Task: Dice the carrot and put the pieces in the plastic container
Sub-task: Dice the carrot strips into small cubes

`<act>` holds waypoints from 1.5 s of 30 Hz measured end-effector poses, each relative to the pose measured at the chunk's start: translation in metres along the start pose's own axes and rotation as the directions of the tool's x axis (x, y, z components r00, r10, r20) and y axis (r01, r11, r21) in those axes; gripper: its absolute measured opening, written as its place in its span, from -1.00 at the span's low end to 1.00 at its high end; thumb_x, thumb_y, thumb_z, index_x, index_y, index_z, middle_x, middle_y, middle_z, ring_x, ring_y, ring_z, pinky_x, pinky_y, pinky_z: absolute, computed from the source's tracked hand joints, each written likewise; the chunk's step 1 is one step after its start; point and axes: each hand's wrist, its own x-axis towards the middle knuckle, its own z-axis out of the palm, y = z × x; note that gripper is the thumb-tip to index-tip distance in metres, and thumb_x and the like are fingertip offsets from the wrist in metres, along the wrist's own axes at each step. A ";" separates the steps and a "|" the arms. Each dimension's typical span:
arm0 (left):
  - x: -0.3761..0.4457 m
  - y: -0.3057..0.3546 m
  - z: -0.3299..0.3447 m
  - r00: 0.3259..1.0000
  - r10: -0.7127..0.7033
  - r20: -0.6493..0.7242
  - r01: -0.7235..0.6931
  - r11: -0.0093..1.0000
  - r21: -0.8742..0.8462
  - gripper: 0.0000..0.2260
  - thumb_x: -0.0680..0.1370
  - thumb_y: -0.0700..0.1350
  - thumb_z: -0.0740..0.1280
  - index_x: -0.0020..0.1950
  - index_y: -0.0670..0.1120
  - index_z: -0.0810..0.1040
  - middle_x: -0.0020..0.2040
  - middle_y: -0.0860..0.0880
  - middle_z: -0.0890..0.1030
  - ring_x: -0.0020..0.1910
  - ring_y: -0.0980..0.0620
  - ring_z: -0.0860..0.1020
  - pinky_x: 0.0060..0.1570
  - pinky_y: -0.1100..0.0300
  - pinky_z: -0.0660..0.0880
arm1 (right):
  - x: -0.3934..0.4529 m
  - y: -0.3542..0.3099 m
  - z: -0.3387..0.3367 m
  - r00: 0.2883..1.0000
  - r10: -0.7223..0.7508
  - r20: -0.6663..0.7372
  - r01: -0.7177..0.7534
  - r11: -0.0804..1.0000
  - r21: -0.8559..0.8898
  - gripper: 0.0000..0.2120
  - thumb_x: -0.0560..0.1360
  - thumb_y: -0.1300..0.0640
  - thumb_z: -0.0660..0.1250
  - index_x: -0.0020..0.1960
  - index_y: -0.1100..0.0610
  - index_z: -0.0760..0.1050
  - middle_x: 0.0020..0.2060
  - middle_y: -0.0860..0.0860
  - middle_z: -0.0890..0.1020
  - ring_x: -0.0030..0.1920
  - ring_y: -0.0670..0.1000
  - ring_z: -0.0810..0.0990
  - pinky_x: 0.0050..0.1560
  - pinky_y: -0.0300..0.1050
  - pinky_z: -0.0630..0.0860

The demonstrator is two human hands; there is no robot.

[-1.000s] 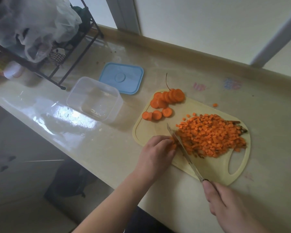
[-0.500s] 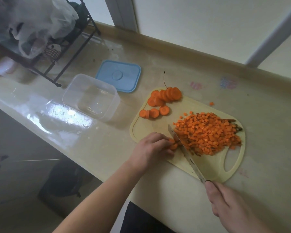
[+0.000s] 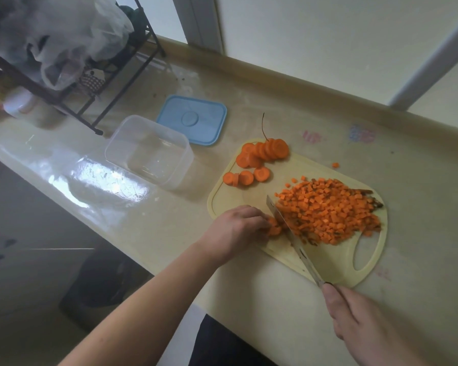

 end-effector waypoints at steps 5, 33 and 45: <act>0.004 -0.001 -0.008 0.999 0.018 0.034 -0.019 0.999 0.027 -0.78 0.55 -0.06 0.38 -0.05 -0.21 0.70 -0.06 -0.13 0.68 -0.12 -0.14 0.64 -0.14 0.08 0.58 | -0.002 0.003 0.006 1.000 -0.016 -0.003 0.015 1.000 -0.015 -0.66 0.60 -0.02 0.16 -0.24 0.14 0.49 -0.49 -0.16 0.54 -0.36 -0.16 0.53 -0.26 -0.33 0.39; -0.002 0.036 0.019 0.970 -0.090 -0.227 0.111 0.990 0.084 -0.87 0.55 -0.15 0.40 0.02 -0.17 0.69 0.04 -0.07 0.63 -0.07 -0.09 0.59 -0.05 0.15 0.55 | -0.006 0.021 0.004 0.988 -0.119 -0.097 0.107 0.987 -0.124 -0.48 0.44 -0.38 0.01 -0.20 0.03 0.48 -0.27 -0.07 0.64 -0.20 -0.22 0.56 -0.14 -0.23 0.46; -0.009 0.028 0.020 0.978 0.004 -0.206 0.020 0.993 0.113 -0.88 0.51 -0.24 0.50 0.03 -0.20 0.71 -0.06 -0.10 0.64 -0.08 -0.11 0.59 -0.09 0.08 0.57 | 0.026 0.013 0.008 0.979 -0.193 -0.060 0.186 0.976 -0.110 -0.16 0.32 -0.59 -0.28 -0.24 0.07 0.45 -0.30 -0.01 0.61 -0.24 -0.14 0.56 -0.23 -0.19 0.42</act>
